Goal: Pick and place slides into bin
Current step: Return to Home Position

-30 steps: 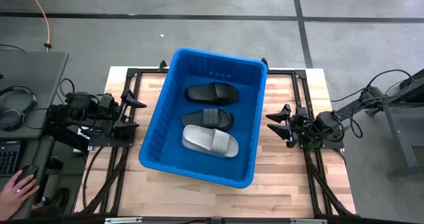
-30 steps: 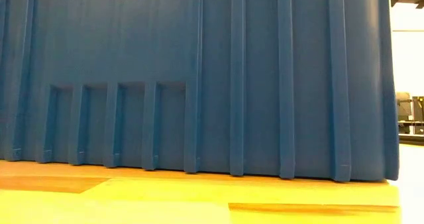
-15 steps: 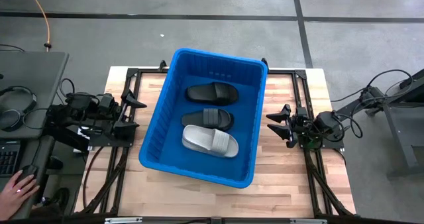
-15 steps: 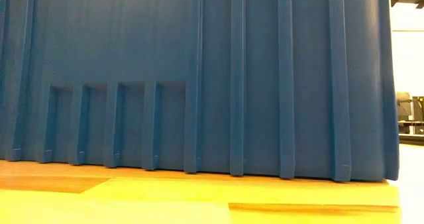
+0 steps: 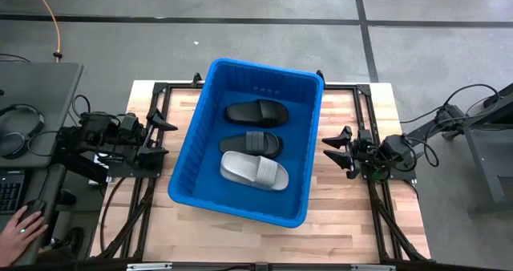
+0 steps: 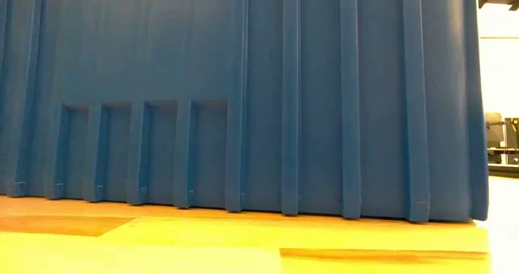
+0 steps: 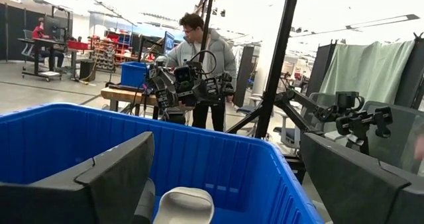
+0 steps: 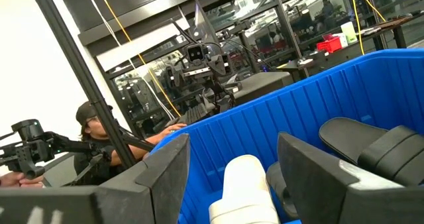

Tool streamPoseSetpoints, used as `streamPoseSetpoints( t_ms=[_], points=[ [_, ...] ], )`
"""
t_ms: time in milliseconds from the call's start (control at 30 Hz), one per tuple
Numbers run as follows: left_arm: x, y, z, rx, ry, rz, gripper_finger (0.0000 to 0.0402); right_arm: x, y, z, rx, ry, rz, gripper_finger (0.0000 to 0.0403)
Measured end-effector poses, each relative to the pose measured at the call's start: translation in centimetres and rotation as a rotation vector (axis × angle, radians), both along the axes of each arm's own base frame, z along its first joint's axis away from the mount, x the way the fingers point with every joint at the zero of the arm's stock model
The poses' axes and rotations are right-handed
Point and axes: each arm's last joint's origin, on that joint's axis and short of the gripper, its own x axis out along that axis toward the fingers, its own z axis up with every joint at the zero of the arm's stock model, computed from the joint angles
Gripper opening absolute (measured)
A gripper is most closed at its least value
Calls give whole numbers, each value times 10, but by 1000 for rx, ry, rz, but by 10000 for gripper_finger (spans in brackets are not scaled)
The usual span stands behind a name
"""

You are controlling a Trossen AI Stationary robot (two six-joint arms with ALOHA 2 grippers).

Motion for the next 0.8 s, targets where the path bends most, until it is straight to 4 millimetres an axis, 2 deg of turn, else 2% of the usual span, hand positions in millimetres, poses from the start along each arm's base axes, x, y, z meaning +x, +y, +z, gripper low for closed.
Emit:
streamPoseSetpoints(
  t_ms=[800],
  points=[
    [0,0,-3,47,30,6,367,0,0,0,0,0,-1,216]
  ],
)
